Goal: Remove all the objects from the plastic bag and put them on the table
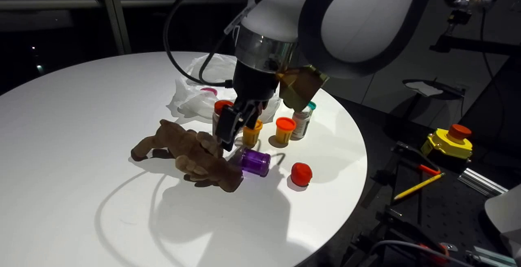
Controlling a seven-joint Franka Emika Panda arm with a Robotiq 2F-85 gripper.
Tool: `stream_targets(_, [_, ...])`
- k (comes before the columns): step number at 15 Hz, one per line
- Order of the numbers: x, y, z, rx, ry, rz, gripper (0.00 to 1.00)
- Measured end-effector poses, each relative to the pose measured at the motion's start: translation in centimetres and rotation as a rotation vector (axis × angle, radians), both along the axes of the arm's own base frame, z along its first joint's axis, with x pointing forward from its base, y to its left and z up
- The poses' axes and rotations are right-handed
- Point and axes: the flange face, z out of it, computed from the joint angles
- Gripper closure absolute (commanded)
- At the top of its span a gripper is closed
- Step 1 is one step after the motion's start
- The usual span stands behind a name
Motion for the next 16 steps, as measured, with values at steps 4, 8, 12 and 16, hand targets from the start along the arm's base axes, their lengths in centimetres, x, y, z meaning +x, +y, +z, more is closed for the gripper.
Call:
stream_targets(4, [2.6, -0.7, 5.6, 0.001, -0.006, -0.071, 0.00])
stream_targets(8, [7.5, -3.3, 10.5, 0.006, -0.007, -0.161, 0.00])
stream_targets(12, [12.6, -6.2, 10.5, -0.005, 0.018, -0.231, 0.00])
stream_targets(16, [16.7, -8.4, 6.6, -0.001, 0.061, -0.326, 0.00])
